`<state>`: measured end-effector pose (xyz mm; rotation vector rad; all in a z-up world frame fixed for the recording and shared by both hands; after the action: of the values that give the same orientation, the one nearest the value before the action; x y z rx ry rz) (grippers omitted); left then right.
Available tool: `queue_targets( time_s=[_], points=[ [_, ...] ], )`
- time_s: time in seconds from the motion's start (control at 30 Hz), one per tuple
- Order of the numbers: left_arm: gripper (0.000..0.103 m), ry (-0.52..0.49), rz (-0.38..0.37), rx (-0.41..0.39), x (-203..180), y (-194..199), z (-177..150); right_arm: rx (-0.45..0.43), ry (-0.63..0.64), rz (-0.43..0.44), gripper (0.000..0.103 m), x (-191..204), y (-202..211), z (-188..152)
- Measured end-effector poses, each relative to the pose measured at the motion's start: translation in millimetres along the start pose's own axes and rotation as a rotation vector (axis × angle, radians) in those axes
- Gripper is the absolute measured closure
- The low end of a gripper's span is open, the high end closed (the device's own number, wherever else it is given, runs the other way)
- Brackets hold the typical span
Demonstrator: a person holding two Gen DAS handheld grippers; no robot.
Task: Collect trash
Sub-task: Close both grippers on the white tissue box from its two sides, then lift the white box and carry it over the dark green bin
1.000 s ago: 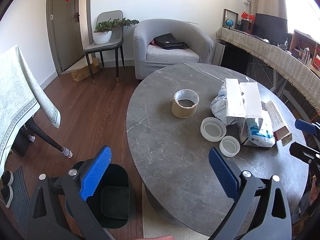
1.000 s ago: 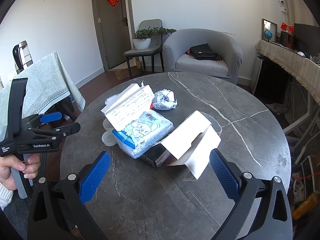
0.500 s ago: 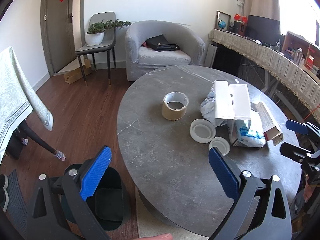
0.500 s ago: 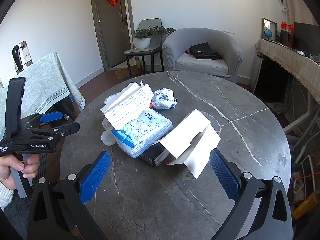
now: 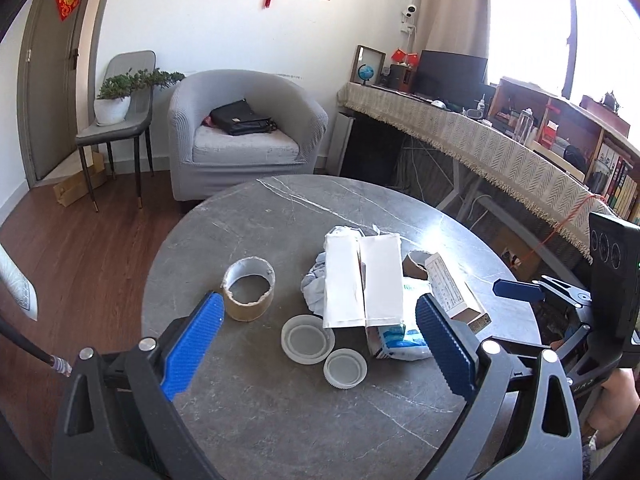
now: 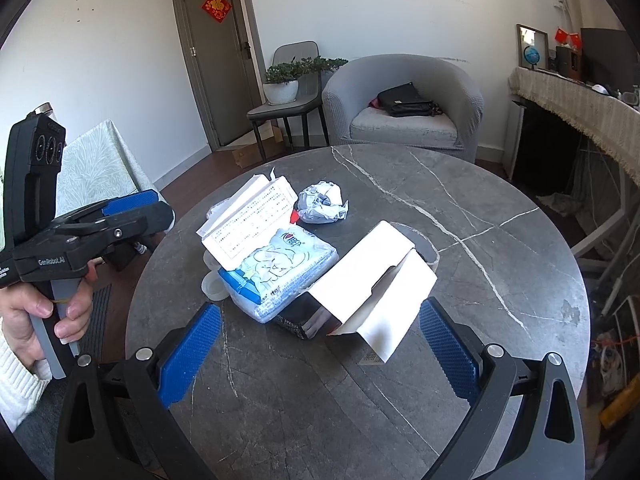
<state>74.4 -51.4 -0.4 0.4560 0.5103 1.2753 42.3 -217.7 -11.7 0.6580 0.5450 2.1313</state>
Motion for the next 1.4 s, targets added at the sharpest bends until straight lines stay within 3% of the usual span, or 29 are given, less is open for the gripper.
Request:
queue_targets(
  time_s=[0.1, 0.2, 0.47, 0.57, 0.67, 0.77, 0.8, 0.97, 1.33, 1.37, 1.4],
  points=[
    [0.027, -0.025, -0.039, 0.051, -11.3, -17.1, 0.0, -0.004, -0.014, 0.008, 0.003, -2.3, 0.0, 0.6],
    [0.027, -0.058, -0.063, 0.071, -22.2, -29.4, -0.7, -0.006, -0.045, 0.017, 0.003, -6.4, -0.8, 0.4],
    [0.025, -0.027, -0.14, 0.098, -29.5, -36.3, 7.8, -0.025, -0.131, 0.036, 0.003, -21.2, 2.0, 0.7],
    [0.023, -0.037, -0.132, 0.108, -31.6, -37.1, 6.1, -0.031, -0.16, 0.036, 0.003, -24.9, 4.0, -0.1],
    [0.027, -0.042, -0.111, 0.135, -34.0, -48.0, 1.7, -0.051, -0.202, 0.035, 0.003, -27.5, 5.7, 1.8],
    [0.04, -0.041, -0.111, 0.146, -35.7, -51.7, 0.2, -0.079, -0.291, 0.04, 0.003, -34.5, 4.1, 3.1],
    [0.049, -0.045, -0.099, 0.142, -35.4, -52.2, 0.0, -0.09, -0.327, 0.045, 0.003, -36.7, 2.6, 3.2],
    [0.05, -0.027, -0.102, 0.126, -27.7, -47.6, 1.2, -0.133, -0.502, 0.056, 0.003, -44.8, -5.8, 3.2],
    [0.049, 0.018, -0.154, 0.008, -17.6, -5.6, 10.2, -0.154, -0.607, -0.049, 0.003, -62.8, -26.1, 5.0],
    [0.049, 0.018, -0.158, -0.001, -16.7, -2.3, 10.6, -0.154, -0.604, -0.053, 0.005, -62.3, -27.5, 6.1],
    [0.049, 0.022, -0.162, -0.008, -15.2, 0.7, 10.9, -0.151, -0.6, -0.063, 0.012, -61.6, -28.4, 6.4]
  ],
)
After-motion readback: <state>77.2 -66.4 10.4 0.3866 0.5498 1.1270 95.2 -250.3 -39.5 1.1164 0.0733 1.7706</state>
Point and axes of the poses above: each gripper's, at about its wrist camera, not at the fingertips, and y roughly against the way its jaws point, x to its left, z to its top, the point moved 5 cm from there along -y, roughly the way its jaws point, and after that the axes turned 10 degrees about z, right-handed, at the moved point
